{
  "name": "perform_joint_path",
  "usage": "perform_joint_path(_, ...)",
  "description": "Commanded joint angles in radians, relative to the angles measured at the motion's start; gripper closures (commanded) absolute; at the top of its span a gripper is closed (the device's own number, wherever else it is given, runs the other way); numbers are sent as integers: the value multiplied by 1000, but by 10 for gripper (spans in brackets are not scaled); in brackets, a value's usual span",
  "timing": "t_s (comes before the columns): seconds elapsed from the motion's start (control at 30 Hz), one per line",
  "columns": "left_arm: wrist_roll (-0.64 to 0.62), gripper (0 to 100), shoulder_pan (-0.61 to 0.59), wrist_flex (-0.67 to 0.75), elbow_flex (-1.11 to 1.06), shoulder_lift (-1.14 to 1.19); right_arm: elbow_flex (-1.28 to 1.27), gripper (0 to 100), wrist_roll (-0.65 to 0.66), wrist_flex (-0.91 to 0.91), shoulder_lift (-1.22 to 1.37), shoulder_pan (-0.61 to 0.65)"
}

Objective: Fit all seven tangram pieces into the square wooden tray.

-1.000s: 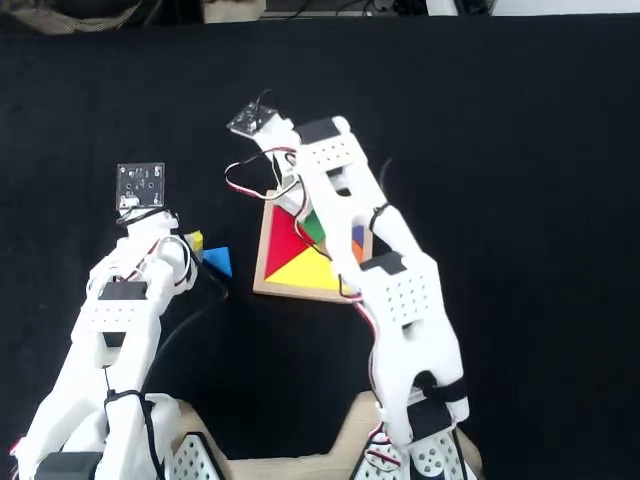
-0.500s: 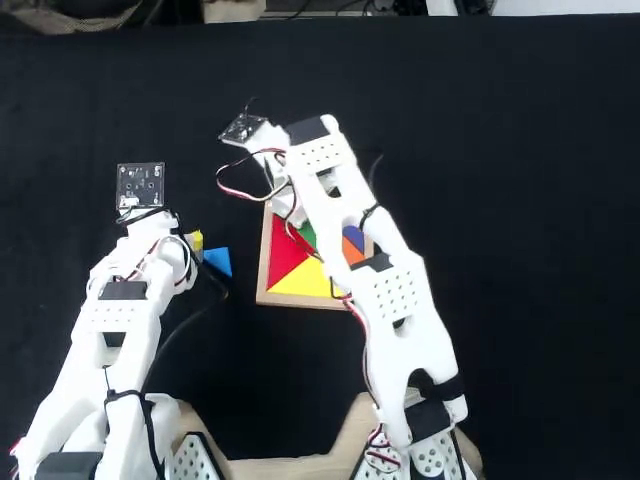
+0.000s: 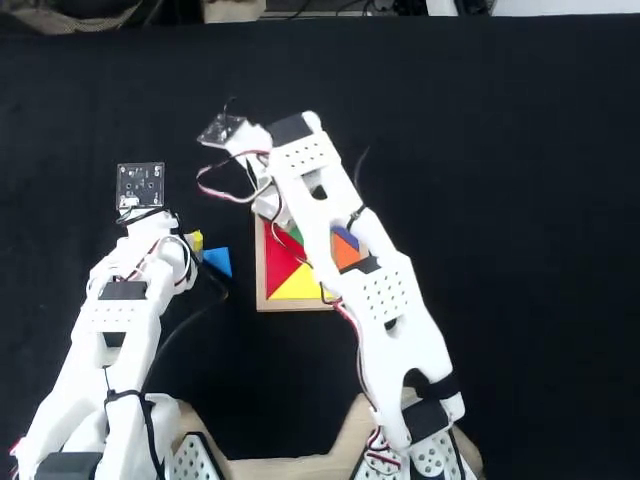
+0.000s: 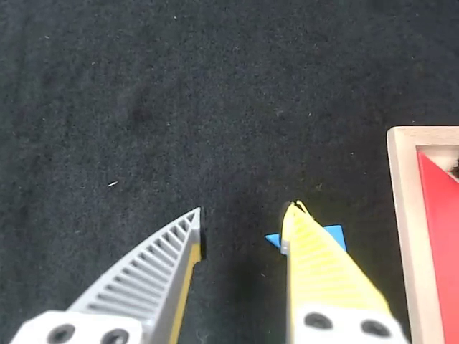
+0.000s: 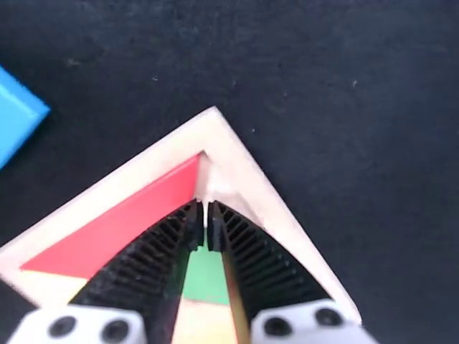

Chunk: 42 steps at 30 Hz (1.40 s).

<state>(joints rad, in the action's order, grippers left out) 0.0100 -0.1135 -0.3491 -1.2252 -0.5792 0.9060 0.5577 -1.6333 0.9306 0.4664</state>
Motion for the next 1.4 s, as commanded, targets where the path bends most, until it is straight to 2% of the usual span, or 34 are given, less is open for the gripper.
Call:
perform_joint_path(0.0,-3,807,25,20,16,-9,197,988,3,-95,-7,-31)
perform_joint_path(0.07,-3,804,33,20,16,-9,248,988,3,-123,-4,-40)
perform_joint_path(0.2,-3,726,31,18,24,-3,251,988,-2,-133,-73,-92)
perform_joint_path(0.33,-2,712,33,9,41,0,239,988,-104,-133,-228,-158)
perform_joint_path(0.53,34,712,56,5,67,57,-12,988,-130,-132,-440,-163)
perform_joint_path(0.63,31,712,59,-87,137,101,-173,988,-138,-123,-538,-178)
perform_joint_path(0.73,-100,712,25,-235,245,155,-332,988,-213,-69,-628,-229)
perform_joint_path(0.83,-256,712,35,-428,367,201,-535,988,-270,40,-714,-307)
perform_joint_path(0.9,-336,712,58,-494,410,222,-696,988,-296,137,-776,-350)
perform_joint_path(1.03,-497,712,119,-499,418,264,-1050,988,-301,388,-918,-387)
perform_joint_path(1.17,-620,712,213,-465,415,301,-1346,988,-321,614,-1064,-371)
perform_joint_path(1.27,-647,712,242,-405,412,341,-1463,988,-344,706,-1119,-345)
perform_joint_path(1.37,-654,712,216,-351,421,419,-1468,988,-342,712,-1109,-348)
